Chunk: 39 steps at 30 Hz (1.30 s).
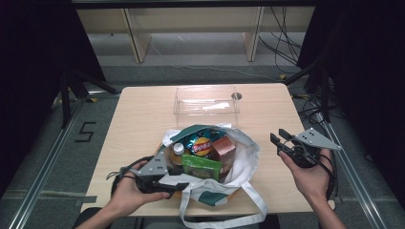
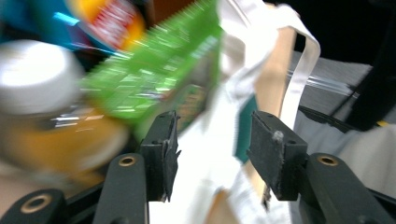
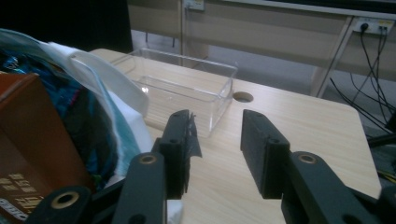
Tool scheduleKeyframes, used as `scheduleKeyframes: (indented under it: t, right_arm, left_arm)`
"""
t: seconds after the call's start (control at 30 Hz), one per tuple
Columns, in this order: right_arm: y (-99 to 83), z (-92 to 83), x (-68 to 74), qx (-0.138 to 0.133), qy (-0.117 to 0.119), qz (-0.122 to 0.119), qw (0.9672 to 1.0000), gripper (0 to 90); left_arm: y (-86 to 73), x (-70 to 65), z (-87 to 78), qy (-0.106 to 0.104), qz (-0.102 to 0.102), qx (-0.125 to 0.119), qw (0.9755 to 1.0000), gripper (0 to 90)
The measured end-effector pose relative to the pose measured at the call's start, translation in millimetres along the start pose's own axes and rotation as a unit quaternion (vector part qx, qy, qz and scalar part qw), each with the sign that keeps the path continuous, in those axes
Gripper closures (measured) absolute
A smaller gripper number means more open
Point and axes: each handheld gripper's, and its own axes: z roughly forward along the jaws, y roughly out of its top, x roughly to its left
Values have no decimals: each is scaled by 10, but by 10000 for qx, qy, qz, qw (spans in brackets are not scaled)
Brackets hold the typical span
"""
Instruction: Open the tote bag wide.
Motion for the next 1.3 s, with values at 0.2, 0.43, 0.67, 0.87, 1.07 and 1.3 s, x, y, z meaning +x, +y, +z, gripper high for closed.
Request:
scheduleKeyframes:
  t: [0.2,0.43,0.67,0.87,1.07,1.3]
  right_arm:
    - [110,44,132,-24,270,-150,9995,668]
    - [220,162,282,-16,688,-323,9971,679]
    - [281,276,352,137,960,-438,9943,688]
    - [276,353,440,318,1125,-568,9915,720]
    - [268,437,429,692,1225,-712,9875,783]
    - [307,496,441,833,1231,-832,9854,893]
  left_arm:
    - [86,194,-420,720,109,-456,9963,506]
    - [140,427,-494,1300,278,-576,9895,460]
    - [177,559,-305,1089,511,-287,9923,517]
    - [198,586,-218,1068,717,-63,9917,626]
    - [207,640,-179,1077,651,-7,9921,740]
    - [292,741,-205,1173,402,-97,9922,804]
